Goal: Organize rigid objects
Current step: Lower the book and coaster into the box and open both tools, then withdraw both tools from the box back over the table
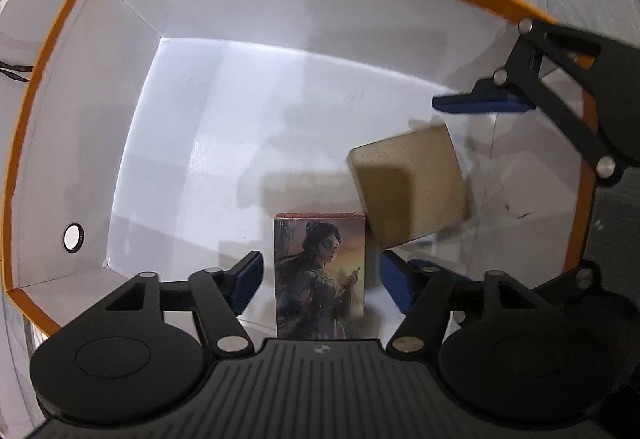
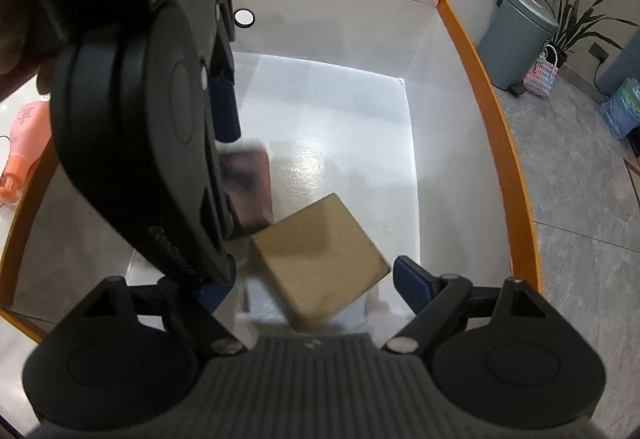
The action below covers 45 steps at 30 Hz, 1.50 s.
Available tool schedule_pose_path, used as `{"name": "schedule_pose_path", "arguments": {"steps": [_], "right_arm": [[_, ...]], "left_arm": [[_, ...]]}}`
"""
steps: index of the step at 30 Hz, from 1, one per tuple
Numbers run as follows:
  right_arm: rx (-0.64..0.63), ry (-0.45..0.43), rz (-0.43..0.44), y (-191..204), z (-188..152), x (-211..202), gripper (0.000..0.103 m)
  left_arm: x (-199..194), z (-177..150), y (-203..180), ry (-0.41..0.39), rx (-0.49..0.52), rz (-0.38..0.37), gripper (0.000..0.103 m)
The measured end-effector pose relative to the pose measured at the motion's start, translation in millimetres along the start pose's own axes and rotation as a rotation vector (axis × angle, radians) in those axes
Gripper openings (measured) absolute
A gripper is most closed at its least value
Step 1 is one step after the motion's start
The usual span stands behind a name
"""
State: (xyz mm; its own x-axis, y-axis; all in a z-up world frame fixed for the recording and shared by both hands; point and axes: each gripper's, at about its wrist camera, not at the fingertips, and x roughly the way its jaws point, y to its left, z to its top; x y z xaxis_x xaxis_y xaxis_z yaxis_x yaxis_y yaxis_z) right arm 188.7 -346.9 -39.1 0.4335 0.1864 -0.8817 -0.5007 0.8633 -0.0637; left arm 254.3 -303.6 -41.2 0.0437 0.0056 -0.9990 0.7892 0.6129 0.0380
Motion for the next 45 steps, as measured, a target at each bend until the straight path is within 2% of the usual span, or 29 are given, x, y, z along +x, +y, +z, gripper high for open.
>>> {"name": "schedule_pose_path", "arguments": {"steps": [5, 16, 27, 31, 35, 45], "right_arm": [[-0.002, -0.013, -0.002, 1, 0, -7, 0.084], [0.020, -0.070, -0.009, 5, 1, -31, 0.084], [0.044, -0.125, -0.017, 10, 5, -54, 0.085], [0.043, -0.140, -0.024, 15, 6, -61, 0.085], [0.053, -0.160, -0.030, 19, 8, -67, 0.085], [0.032, -0.180, -0.023, 33, 20, -73, 0.085]], "left_arm": [[-13, 0, 1, -0.036, -0.002, -0.019, 0.085], [-38, -8, 2, -0.066, -0.009, 0.020, 0.085], [-70, -28, 2, -0.102, -0.016, 0.079, 0.085], [-83, -35, 4, -0.145, -0.043, 0.134, 0.085], [-94, -45, 6, -0.182, -0.070, 0.159, 0.085], [-113, -73, 15, -0.188, -0.097, 0.203, 0.085]]}}
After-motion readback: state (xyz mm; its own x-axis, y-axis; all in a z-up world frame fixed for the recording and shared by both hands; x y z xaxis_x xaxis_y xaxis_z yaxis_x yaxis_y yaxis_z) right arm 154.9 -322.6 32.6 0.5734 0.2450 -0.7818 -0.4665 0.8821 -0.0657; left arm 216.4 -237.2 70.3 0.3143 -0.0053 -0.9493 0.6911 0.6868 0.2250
